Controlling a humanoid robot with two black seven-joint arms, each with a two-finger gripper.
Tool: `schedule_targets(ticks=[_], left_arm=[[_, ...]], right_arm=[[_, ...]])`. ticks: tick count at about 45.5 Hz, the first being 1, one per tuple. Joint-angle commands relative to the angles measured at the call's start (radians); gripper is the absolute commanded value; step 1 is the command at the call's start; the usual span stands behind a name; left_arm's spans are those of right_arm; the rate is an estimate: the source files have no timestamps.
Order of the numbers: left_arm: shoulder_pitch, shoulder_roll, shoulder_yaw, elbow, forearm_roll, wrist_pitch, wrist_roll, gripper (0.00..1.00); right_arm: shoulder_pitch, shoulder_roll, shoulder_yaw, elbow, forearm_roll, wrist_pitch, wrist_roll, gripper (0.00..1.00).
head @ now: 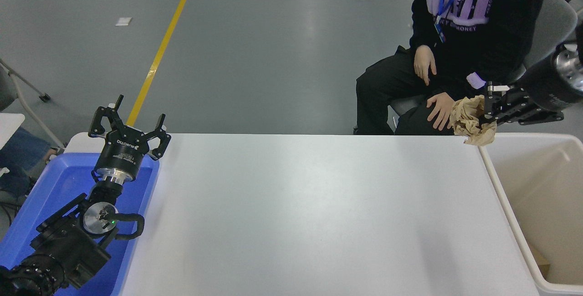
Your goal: Pick up paper ball place in dustbin
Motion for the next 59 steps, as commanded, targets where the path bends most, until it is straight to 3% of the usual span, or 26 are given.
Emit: schedule_targets(ticks=[1, 16, 25, 36, 42, 51, 59], left_arm=[[0.0, 0.0, 0.0, 0.0, 0.0, 0.0, 0.0, 0.98], [0.0, 0.0, 0.0, 0.0, 0.0, 0.0, 0.0, 0.98], [0.0, 0.0, 0.0, 0.0, 0.0, 0.0, 0.0, 0.98], [0.0, 0.0, 0.0, 0.0, 0.0, 0.0, 0.0, 0.98], [0.0, 0.0, -0.002, 0.001, -0.002, 0.0, 0.0, 0.98], [0.0, 0.0, -0.002, 0.0, -0.002, 0.0, -0.002, 0.98], [0.0, 0.0, -0.002, 0.001, -0.002, 0.0, -0.002, 0.98]], right_arm=[[0.143, 0.005, -0.041, 0.063, 0.002, 0.017, -0.001, 0.0], [0.124, 0.013, -0.098, 0.043, -0.008, 0.017, -0.006, 0.0], [0.025, -0.085, -0.294, -0.011, 0.009, 0.004, -0.004, 0.0], [-0.366, -0.225, -0.248, -0.099, 0.018, -0.455, -0.007, 0.0], [-0.631, -0.239, -0.113, -0.173, 0.029, -0.677, -0.007, 0.0], [-0.977, -0.224, 0.135, -0.382, 0.034, -0.806, -0.007, 0.0], [-1.218, -0.129, 0.367, -0.607, 0.037, -0.83, -0.006, 0.0]])
